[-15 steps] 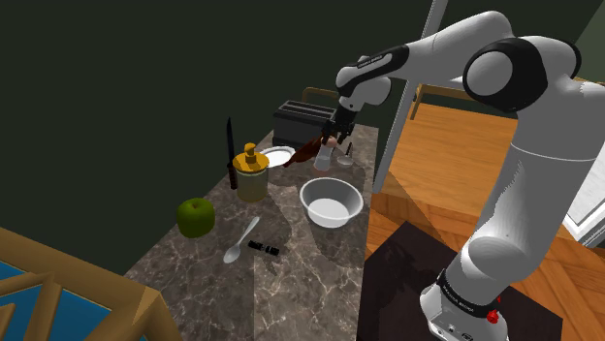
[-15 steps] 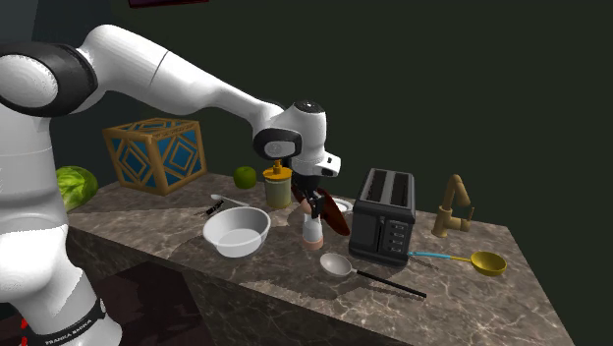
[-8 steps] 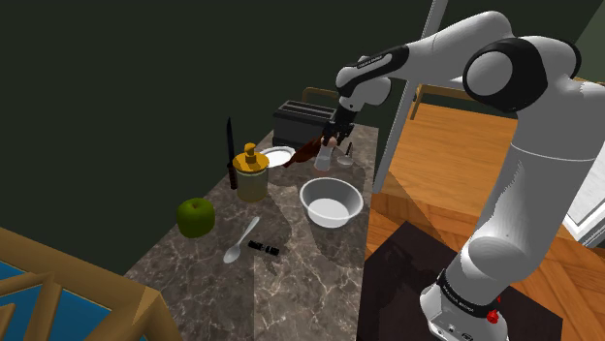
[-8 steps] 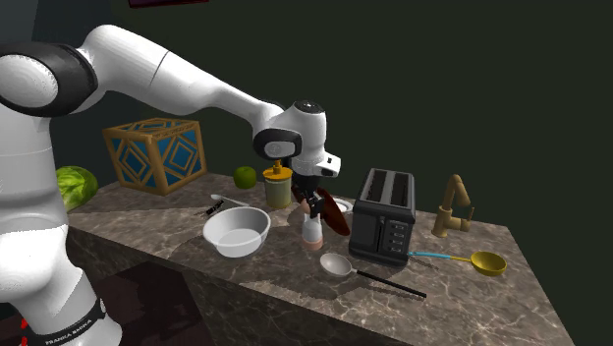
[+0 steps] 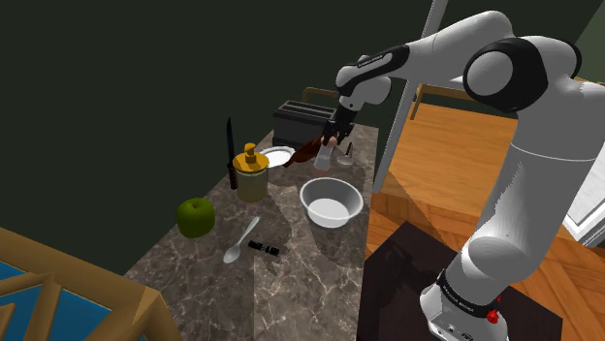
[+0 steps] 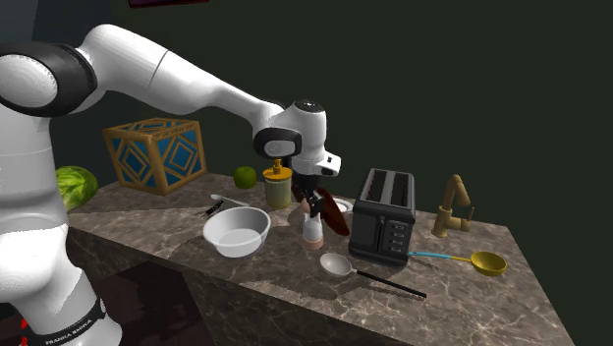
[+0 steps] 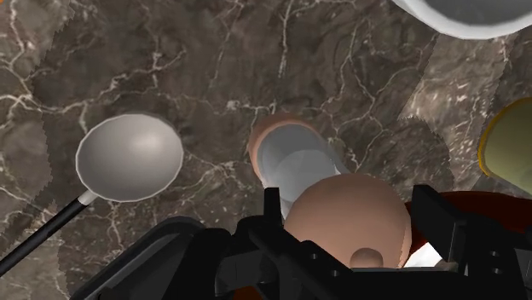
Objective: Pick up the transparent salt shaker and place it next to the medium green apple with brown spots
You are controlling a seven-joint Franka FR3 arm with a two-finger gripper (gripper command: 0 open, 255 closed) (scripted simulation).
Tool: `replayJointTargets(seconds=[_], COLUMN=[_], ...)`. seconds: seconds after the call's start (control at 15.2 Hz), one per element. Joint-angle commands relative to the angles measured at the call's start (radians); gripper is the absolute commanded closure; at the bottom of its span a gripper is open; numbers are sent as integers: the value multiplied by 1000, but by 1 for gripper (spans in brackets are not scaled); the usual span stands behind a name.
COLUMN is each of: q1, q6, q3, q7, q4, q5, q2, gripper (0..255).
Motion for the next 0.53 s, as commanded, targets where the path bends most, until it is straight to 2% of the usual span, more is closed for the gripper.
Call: replayJointTargets(seconds=[0.0,0.46], q1=[1,2], q6=[-16,-96], q3=[-1,-7], q7=[8,41], q4=[8,59], q5=[-7,-34], q2=[-10,-45], gripper=[255,255])
